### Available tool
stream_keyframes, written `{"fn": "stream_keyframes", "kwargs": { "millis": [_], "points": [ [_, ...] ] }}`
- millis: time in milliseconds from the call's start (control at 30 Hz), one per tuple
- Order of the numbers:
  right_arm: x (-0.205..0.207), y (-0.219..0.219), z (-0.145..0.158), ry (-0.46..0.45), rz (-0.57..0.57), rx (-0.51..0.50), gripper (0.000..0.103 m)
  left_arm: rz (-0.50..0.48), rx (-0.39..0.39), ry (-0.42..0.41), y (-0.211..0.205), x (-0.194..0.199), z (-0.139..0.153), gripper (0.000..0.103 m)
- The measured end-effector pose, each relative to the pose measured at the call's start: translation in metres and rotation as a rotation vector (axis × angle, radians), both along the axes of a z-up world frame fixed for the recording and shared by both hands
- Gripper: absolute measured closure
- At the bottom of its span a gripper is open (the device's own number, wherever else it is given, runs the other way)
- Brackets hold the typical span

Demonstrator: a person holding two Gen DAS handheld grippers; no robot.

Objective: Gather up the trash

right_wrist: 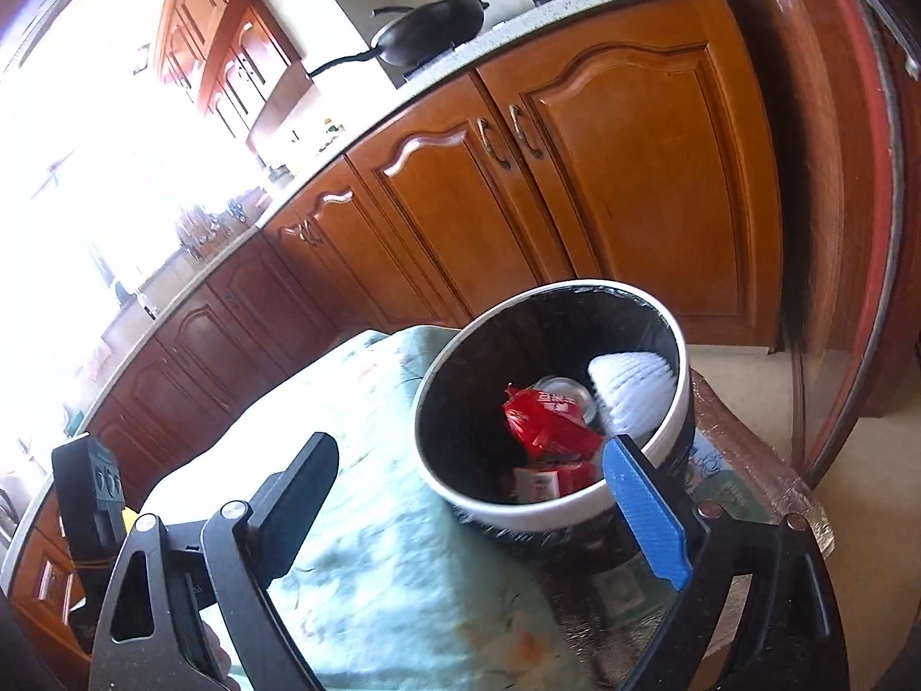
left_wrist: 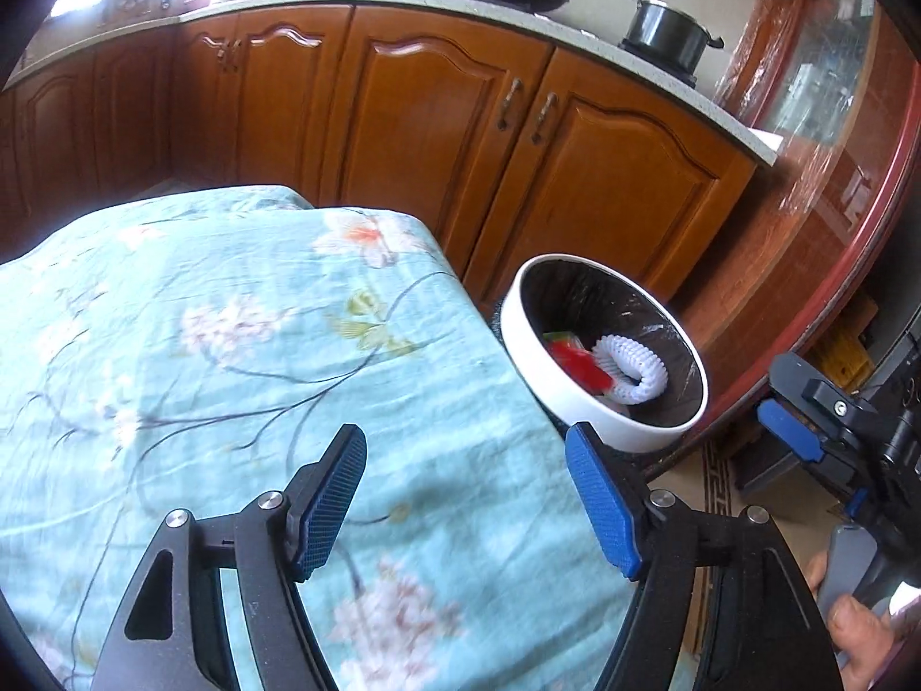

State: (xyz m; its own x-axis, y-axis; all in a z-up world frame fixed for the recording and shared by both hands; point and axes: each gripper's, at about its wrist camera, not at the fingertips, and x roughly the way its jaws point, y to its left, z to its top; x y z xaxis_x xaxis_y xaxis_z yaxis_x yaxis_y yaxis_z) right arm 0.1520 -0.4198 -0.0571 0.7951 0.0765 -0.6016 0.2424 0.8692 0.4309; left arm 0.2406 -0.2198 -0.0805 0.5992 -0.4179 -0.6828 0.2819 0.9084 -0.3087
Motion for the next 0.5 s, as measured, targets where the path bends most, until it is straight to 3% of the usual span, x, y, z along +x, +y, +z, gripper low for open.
{"fn": "stream_keyframes", "kwargs": {
  "millis": [333,400,500],
  "points": [
    [-0.036,0.055,0.035,-0.110,-0.005,-0.130,0.001,0.063,0.029,-0.200,0.046,-0.071,0.042,0.022],
    [-0.040,0.064,0.048,-0.133,-0.006,-0.178,0.000,0.076,0.025,-0.246,0.054,-0.085,0.051,0.018],
    [-0.051,0.079,0.063,-0.213,-0.029,-0.279,0.000,0.137,0.047,-0.355,0.059,-0.109,0.058,0.001]
  ]
}}
